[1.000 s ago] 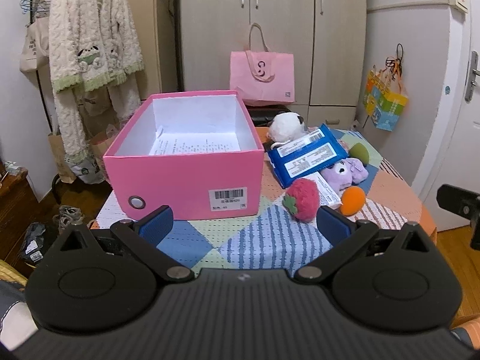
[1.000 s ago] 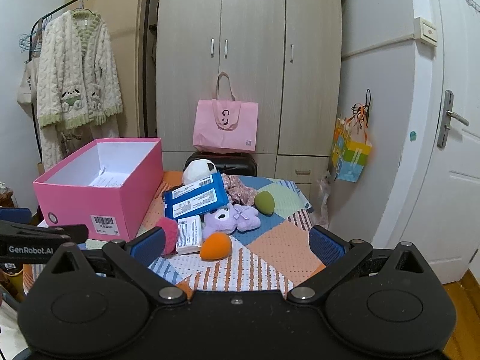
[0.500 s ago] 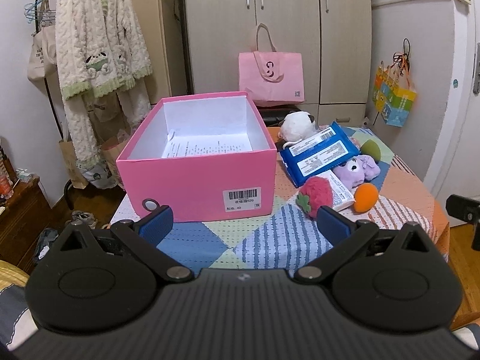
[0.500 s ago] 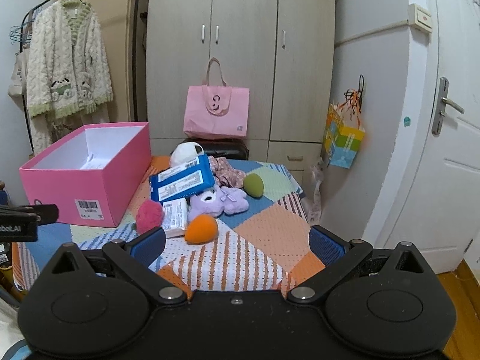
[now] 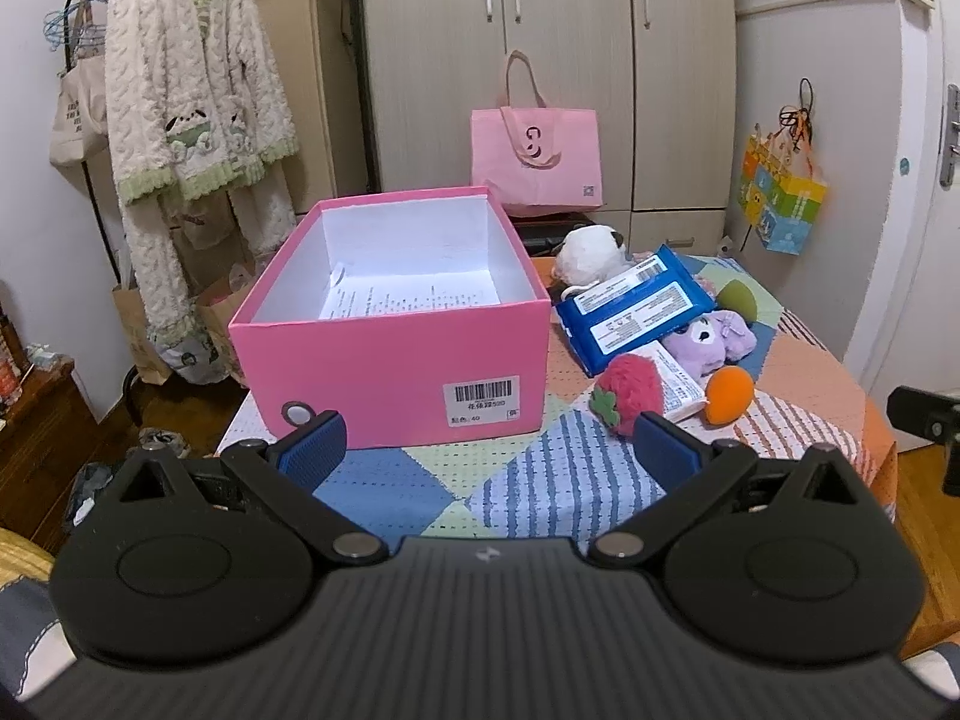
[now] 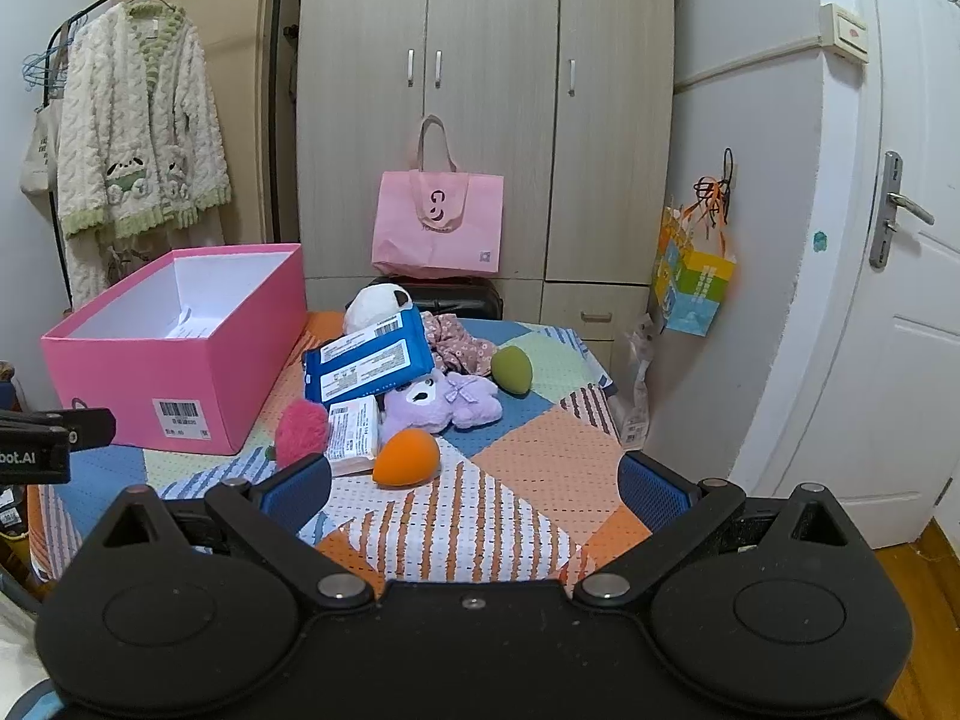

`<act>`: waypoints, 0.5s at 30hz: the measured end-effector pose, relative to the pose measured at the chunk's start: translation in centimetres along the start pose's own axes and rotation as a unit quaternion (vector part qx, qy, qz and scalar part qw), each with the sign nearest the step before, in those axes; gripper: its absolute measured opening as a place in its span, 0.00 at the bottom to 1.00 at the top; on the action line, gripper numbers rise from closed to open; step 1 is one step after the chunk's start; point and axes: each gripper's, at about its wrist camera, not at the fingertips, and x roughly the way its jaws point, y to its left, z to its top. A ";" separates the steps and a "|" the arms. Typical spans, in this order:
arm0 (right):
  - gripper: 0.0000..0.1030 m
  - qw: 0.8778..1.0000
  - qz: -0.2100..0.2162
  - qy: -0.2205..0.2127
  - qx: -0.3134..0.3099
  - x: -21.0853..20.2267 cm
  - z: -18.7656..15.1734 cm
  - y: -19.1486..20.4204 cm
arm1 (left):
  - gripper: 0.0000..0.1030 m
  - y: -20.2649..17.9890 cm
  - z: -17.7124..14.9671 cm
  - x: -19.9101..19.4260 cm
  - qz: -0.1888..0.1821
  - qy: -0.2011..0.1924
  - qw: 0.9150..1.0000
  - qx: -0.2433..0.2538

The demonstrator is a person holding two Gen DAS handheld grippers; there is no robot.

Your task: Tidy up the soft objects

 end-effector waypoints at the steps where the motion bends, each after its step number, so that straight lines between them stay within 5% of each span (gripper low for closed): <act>1: 1.00 1.000 0.002 0.000 -0.001 0.0 0.0 -0.1 | 1.00 0.0 0.0 0.1 -0.005 0.000 1.000 0.000; 5: 1.00 1.000 0.026 -0.008 0.008 0.0 0.3 -1.0 | 1.00 -0.1 -0.1 0.6 -0.023 -0.014 1.000 -0.009; 11: 1.00 0.995 0.062 -0.082 -0.005 1.1 -0.9 -2.3 | 1.00 -0.8 -0.6 3.0 -0.055 -0.037 0.998 -0.016; 15: 1.00 0.994 0.082 -0.069 0.003 4.2 -1.5 -3.1 | 1.00 -1.6 -0.8 5.0 -0.091 -0.046 0.995 -0.015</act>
